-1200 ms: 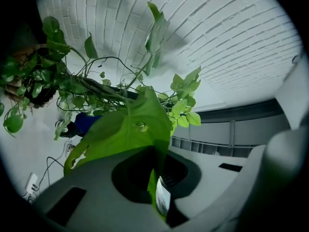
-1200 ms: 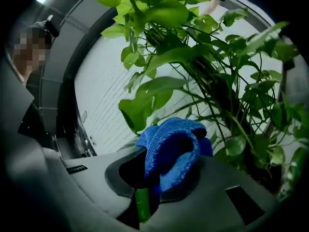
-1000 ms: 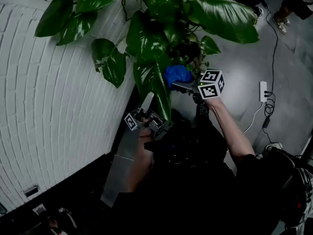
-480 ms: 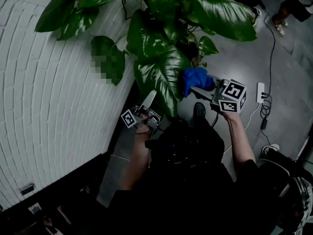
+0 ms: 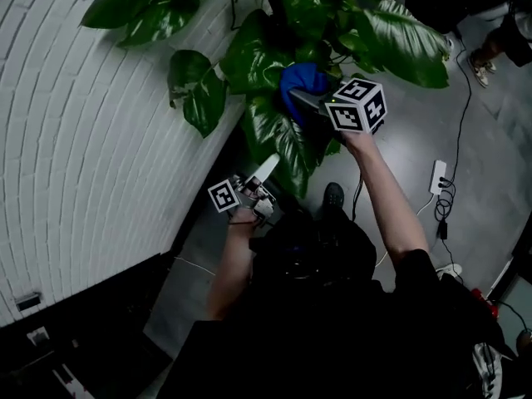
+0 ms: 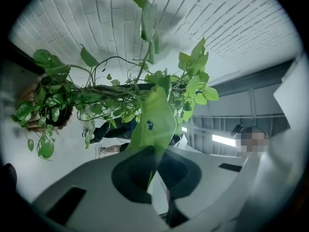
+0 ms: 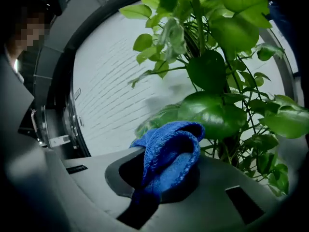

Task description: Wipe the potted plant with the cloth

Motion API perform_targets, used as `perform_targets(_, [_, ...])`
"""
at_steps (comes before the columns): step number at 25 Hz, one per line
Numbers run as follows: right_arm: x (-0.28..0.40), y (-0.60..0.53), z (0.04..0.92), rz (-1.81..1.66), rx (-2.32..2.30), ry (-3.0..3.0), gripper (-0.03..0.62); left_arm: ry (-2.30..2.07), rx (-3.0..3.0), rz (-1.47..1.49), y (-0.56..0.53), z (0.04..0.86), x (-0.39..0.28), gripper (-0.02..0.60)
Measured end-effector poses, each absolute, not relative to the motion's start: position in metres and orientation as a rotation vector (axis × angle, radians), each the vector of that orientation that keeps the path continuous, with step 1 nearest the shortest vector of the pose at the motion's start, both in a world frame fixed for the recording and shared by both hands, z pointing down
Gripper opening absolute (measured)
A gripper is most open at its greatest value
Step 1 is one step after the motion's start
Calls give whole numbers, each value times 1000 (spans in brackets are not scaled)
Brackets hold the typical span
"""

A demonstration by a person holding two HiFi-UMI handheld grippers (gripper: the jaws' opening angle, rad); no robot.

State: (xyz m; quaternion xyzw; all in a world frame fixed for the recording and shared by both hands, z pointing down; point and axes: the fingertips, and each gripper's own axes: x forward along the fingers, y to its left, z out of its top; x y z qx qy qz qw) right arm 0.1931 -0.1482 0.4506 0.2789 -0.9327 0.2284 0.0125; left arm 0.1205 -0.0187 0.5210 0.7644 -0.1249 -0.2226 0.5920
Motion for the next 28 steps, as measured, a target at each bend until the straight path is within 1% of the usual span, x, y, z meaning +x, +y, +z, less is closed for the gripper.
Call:
perform_targets(3, [180,-175,452,723,891,-2899,60,-291,1794,-484,-15,521,121,23])
perform_targets(7, [155,-171,472,775,728,-2853,60,-269,1795,-512,-15,516,119,23])
perform_targets(18, [144,-70,503,851,431,-2901,60,-183,1710,-720,-23,496,106,25])
perform_targets(25, [137,2,520,860,281,-2914,60,-182,1677,-775,-27,492,104,26])
perform_targets(28, [147,24,525,833,281,-2891,60,-188,1667,-786,-28,492,102,26])
